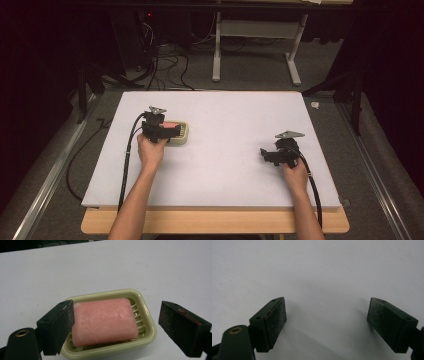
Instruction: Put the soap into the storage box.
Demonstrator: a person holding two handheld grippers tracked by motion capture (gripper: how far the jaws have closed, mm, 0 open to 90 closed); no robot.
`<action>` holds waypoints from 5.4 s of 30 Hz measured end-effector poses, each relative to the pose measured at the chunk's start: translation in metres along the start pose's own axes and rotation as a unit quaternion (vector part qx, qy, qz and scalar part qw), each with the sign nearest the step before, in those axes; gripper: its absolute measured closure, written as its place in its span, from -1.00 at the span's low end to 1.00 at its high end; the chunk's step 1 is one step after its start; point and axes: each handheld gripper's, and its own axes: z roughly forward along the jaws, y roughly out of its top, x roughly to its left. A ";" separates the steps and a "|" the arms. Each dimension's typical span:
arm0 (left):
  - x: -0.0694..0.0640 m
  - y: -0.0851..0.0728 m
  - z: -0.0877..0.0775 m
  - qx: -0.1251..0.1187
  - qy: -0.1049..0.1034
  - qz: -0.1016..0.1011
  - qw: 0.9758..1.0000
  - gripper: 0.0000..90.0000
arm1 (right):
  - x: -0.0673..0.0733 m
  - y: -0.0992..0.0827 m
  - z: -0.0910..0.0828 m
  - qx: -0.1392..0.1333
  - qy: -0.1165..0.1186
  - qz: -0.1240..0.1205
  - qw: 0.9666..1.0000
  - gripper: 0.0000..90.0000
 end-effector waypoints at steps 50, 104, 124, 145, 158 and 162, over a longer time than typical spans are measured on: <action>0.006 -0.030 -0.074 -0.062 -0.028 -0.007 0.998 -0.68 | 0.000 0.000 0.000 0.000 0.000 0.001 1.000 -0.64; -0.005 -0.066 -0.084 -0.051 -0.087 0.007 0.995 -0.68 | 0.000 0.000 0.000 0.001 0.000 0.001 1.000 -0.64; -0.022 -0.076 -0.067 -0.023 -0.123 0.032 0.992 -0.66 | 0.000 0.000 0.000 0.001 -0.001 0.001 1.000 -0.64; -0.038 -0.077 -0.046 -0.006 -0.128 0.049 0.991 -0.66 | 0.000 0.000 0.000 0.001 -0.001 0.001 1.000 -0.64; -0.047 -0.079 -0.034 0.013 -0.128 0.061 0.990 -0.66 | 0.000 0.000 0.000 0.001 -0.001 0.001 1.000 -0.64; -0.051 -0.080 -0.031 0.017 -0.129 0.068 0.989 -0.66 | 0.000 0.000 0.000 0.000 0.000 0.000 1.000 -0.64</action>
